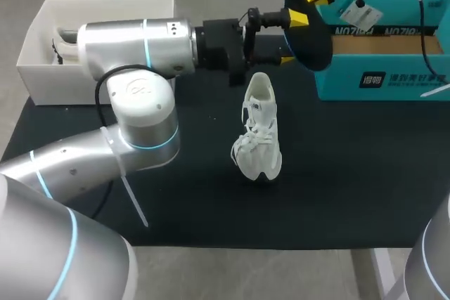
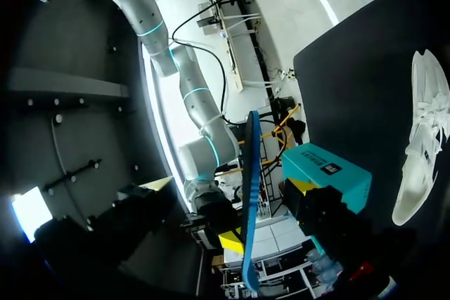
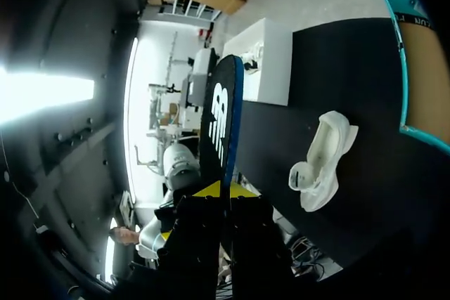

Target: Take the shoe out of the shoebox, open the shoe tongue, remove and reinsert the insole, then place the shoe into the shoebox

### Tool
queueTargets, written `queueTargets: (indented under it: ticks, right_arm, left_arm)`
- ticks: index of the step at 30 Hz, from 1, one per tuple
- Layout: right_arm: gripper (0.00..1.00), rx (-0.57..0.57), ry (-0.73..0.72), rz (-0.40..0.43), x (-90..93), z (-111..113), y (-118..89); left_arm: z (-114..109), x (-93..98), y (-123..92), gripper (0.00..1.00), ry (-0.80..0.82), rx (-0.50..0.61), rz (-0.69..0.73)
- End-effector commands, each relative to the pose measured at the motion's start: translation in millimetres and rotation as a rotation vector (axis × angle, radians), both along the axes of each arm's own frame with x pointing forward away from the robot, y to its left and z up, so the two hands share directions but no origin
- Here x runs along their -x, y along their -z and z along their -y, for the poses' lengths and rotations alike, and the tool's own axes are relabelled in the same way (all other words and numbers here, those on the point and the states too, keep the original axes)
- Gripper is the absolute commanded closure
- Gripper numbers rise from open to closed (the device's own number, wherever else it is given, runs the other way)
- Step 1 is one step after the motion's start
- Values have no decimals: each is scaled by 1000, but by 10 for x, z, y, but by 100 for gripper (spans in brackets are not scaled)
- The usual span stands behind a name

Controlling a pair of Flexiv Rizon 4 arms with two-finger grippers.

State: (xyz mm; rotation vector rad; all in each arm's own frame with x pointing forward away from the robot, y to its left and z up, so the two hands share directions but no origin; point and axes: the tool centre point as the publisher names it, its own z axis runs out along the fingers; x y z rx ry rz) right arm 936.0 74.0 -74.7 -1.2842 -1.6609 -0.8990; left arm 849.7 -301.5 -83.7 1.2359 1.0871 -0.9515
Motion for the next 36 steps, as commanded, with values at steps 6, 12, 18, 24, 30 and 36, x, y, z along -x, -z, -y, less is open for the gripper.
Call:
queueTargets:
  ticks: [6, 12, 18, 24, 30, 36]
  right_arm:
    - [100, 3, -11, -8, 58, -61, 33]
    - [100, -3, -10, -10, 123, -86, 60]
    - [100, -13, -5, -16, 205, -99, 110]
    - [100, -33, -7, -2, 239, -114, 134]
    - [0, -55, -24, 47, 237, -108, 122]
    - [0, -88, -7, 144, 213, 30, -8]
  left_arm:
    - [22, -21, 32, 28, -3, 8, -2]
    - [21, -53, 47, 54, -4, 6, -5]
    - [53, -75, 80, 62, -5, 3, -7]
    - [77, -93, 132, 100, 2, -4, -25]
    - [73, -86, 163, 100, 18, -19, -32]
    - [-18, -111, 137, 100, 15, -16, -51]
